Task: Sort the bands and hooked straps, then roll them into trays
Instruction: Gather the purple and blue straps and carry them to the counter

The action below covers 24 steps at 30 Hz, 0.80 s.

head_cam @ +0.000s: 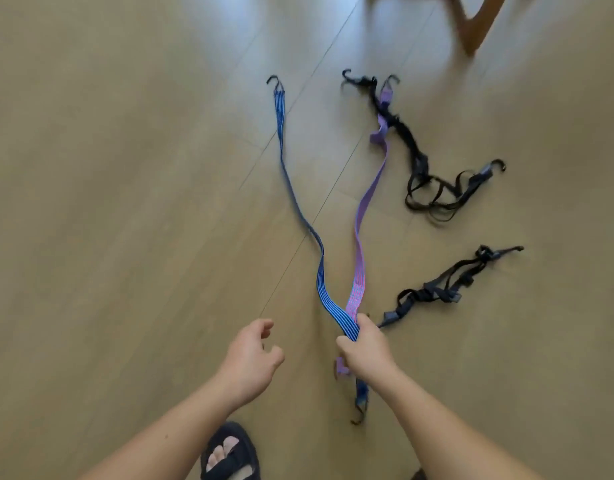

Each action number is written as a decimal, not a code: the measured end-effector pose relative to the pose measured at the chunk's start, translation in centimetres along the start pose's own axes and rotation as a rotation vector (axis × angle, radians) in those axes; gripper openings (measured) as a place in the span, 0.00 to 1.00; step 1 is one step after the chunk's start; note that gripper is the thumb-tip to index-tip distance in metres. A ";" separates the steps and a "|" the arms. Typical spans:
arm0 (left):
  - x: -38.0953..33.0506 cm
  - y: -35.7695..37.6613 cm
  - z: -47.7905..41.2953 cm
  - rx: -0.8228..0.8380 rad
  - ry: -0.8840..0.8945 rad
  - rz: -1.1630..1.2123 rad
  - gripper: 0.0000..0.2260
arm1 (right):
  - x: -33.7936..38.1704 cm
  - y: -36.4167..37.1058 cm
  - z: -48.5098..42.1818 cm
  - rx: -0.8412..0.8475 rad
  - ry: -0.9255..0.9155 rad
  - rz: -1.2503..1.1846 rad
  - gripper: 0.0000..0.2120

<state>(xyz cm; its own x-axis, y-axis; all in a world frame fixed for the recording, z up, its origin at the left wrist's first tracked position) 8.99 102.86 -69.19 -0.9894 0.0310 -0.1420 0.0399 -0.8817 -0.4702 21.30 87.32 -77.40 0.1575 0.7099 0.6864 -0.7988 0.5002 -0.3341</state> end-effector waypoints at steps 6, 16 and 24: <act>-11.0 -8.9 13.4 -0.034 0.341 -0.106 0.37 | 17.8 -13.2 8.7 -0.073 -0.410 0.103 0.15; -28.8 -20.7 37.4 -0.169 0.768 -0.117 0.26 | 45.0 -32.1 28.8 -0.124 -0.878 0.078 0.14; -30.7 -23.3 50.5 0.023 0.733 0.161 0.07 | 49.3 -41.3 39.6 -0.305 -0.865 0.109 0.07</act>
<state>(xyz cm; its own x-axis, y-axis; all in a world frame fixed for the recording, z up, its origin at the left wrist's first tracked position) 31.40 98.67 -9.86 -0.6243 0.1995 -0.7553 0.1656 -0.9111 -0.3775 39.09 82.04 -4.19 -0.4966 0.2046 0.8435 -0.5769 0.6483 -0.4969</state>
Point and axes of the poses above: each hand's wrist, its own z-axis away from the middle knuckle, its own y-axis out of the palm, x = y × z, the point moved 5 cm from there along -z, towards the middle knuckle, and after that the axes turned 14 degrees about -y, right-handed, at the moved point
